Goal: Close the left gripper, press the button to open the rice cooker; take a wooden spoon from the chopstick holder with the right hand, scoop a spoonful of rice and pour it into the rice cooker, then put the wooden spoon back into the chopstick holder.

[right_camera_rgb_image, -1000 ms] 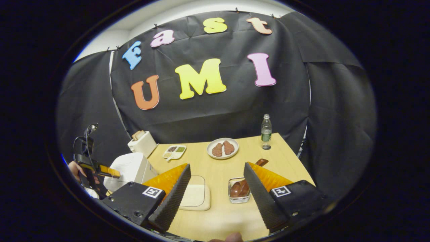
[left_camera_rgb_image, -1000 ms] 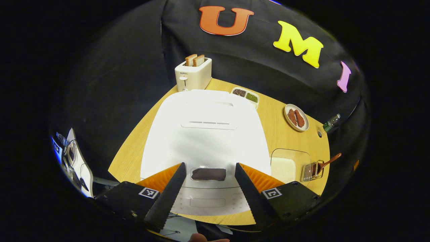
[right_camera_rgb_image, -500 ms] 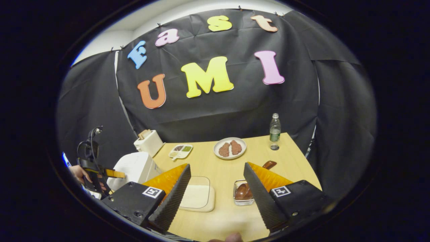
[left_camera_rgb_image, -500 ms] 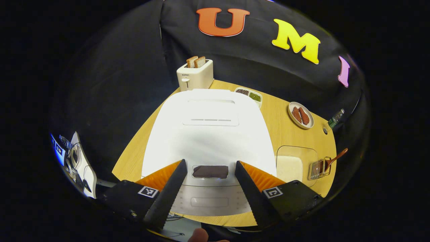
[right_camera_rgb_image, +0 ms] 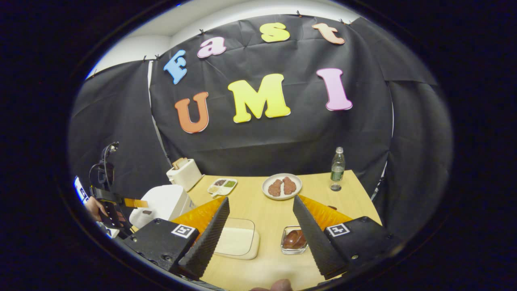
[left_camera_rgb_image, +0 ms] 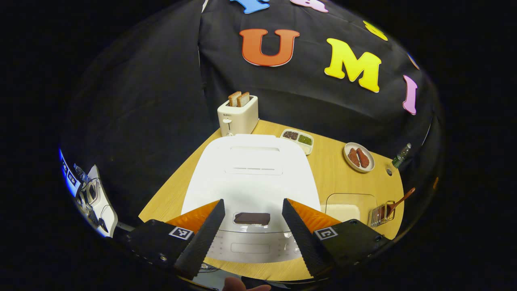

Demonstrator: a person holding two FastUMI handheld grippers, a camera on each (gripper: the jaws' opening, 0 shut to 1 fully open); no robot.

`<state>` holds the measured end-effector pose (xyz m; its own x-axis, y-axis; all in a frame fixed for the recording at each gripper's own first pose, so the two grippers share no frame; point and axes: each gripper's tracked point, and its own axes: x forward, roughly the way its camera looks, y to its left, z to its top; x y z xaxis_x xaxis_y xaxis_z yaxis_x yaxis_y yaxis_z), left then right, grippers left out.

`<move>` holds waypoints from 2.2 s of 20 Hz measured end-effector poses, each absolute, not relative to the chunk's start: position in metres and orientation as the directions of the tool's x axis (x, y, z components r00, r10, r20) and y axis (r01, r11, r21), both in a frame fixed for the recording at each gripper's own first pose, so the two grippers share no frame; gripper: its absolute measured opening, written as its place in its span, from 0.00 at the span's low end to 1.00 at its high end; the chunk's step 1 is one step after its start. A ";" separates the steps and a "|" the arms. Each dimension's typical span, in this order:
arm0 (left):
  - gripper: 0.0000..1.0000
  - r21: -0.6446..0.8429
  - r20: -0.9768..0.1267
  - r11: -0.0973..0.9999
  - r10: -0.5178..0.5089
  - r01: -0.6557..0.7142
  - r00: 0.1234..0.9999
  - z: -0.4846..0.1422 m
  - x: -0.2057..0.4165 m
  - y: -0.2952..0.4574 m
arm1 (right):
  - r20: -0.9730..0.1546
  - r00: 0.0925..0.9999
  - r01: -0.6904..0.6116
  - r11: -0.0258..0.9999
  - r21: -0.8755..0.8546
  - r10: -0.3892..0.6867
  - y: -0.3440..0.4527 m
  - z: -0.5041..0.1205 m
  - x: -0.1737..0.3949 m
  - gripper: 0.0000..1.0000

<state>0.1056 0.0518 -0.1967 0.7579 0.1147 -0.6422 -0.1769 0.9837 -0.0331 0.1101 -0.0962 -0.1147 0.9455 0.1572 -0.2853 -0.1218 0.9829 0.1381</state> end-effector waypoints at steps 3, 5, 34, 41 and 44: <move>0.93 -0.056 -0.547 0.989 0.085 -0.138 0.833 -0.157 0.099 0.041 | -0.237 0.960 -0.122 0.985 0.122 0.149 -0.078 -0.096 0.097 1.00; 0.94 -0.072 -0.471 0.991 0.067 -0.114 0.880 -0.123 0.082 0.040 | -0.201 0.970 -0.117 0.987 0.107 0.136 -0.065 -0.080 0.082 1.00; 0.93 0.000 0.072 0.996 -0.085 0.086 0.994 0.014 -0.100 -0.020 | 0.013 0.998 0.054 0.998 -0.036 -0.054 -0.030 -0.033 -0.098 1.00; 0.93 0.052 0.064 0.991 -0.125 0.122 0.990 0.008 -0.096 -0.031 | 0.009 0.997 0.076 0.997 -0.031 -0.076 -0.038 -0.038 -0.103 0.99; 0.93 0.048 0.074 0.990 -0.135 0.132 0.988 0.011 -0.092 -0.034 | 0.009 0.997 0.079 0.996 -0.034 -0.078 -0.040 -0.039 -0.103 1.00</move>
